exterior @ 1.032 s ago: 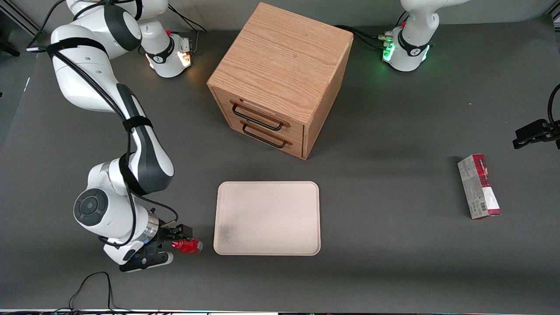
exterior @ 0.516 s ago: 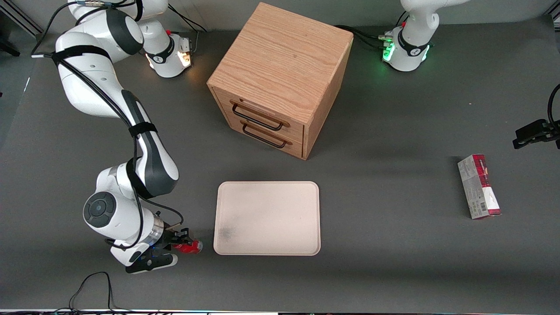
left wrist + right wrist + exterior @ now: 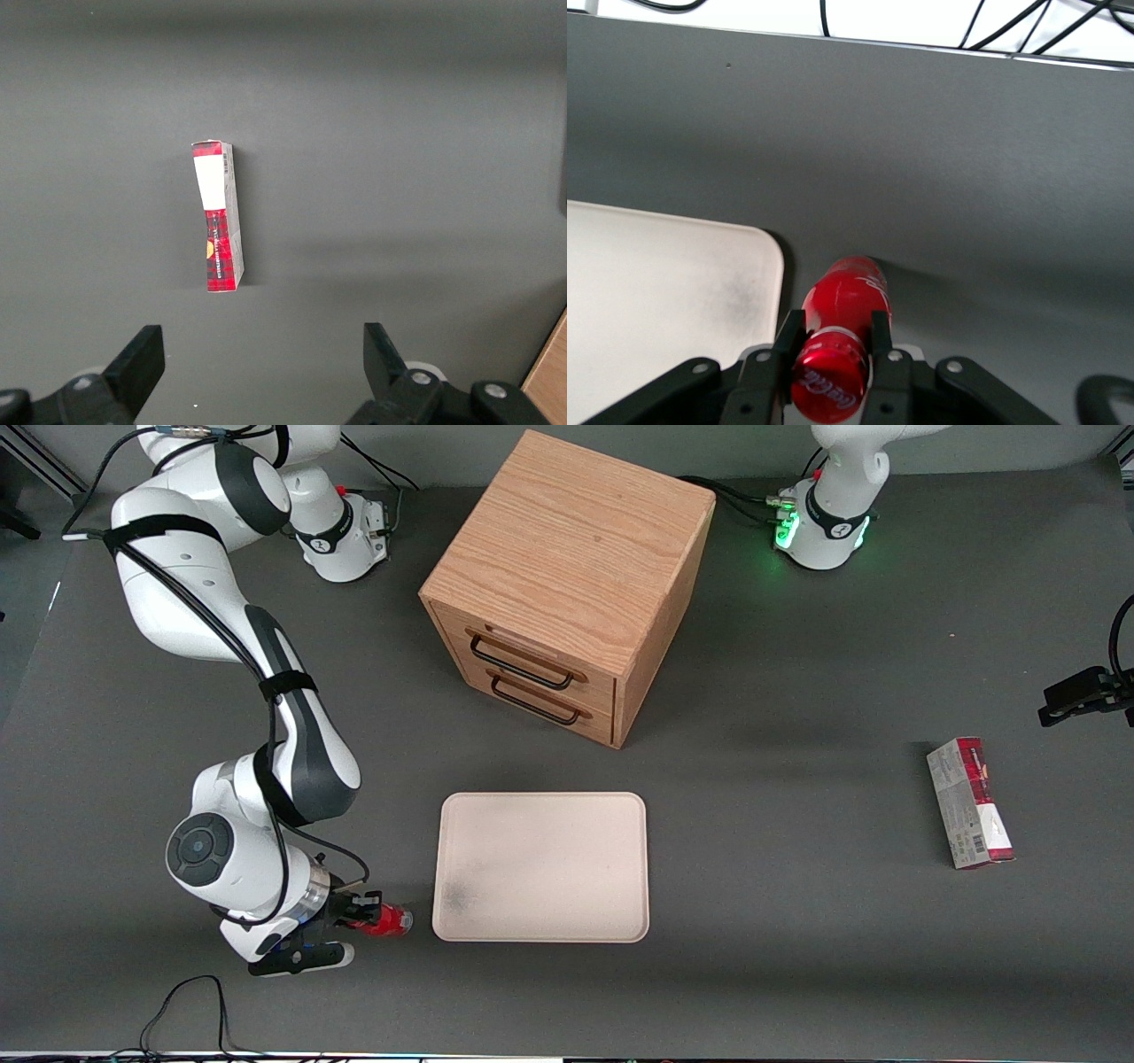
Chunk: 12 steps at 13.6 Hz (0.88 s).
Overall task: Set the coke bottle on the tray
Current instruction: 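Close the right gripper around the red bottle's cap end, then lift the red bottle and carry it onto the cream tray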
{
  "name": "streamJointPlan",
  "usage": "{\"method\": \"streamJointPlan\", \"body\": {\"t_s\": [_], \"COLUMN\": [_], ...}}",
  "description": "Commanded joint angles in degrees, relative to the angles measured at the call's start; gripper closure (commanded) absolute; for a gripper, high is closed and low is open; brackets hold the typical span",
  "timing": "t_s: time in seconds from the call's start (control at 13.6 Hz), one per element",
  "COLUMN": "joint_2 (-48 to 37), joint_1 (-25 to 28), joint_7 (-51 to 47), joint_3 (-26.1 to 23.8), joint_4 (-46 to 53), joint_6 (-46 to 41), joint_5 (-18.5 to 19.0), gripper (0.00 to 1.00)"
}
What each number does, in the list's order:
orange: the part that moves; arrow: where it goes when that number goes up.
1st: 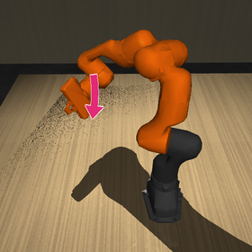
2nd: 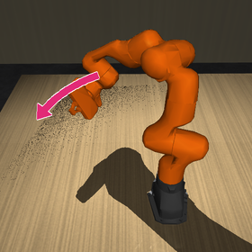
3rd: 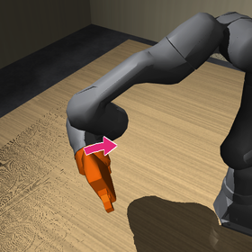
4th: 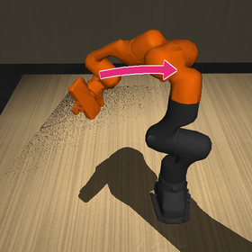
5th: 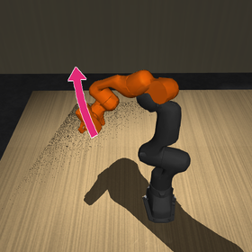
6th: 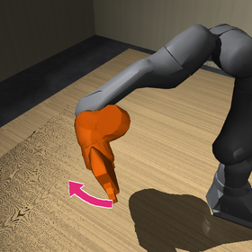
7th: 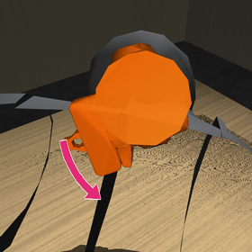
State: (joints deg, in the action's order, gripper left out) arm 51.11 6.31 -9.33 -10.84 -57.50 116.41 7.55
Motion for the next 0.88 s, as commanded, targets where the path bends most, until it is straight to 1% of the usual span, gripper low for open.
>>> {"method": "streamJointPlan", "body": {"t_s": [0.0,0.22,0.37,0.59,0.74,0.81], "joint_2": [-9.2,-16.3,-18.3,-17.5,-17.5,-17.2], "joint_1": [0.2,0.3,0.8,2.6,4.3,4.6], "joint_7": [-2.0,-2.6,-7.7,-16.0,-19.4,-21.1], "joint_3": [0.4,0.5,-0.4,-3.8,-4.5,-5.8], "joint_4": [-0.4,0.1,0.1,-1.5,-5.0,-6.6], "joint_6": [-9.1,-16.2,-17.1,-13.9,-10.6,-8.9], "joint_5": [1.6,2.0,2.0,2.4,3.4,4.6], "gripper": [1.00,1.00,1.00,1.00,1.00,1.00]}}
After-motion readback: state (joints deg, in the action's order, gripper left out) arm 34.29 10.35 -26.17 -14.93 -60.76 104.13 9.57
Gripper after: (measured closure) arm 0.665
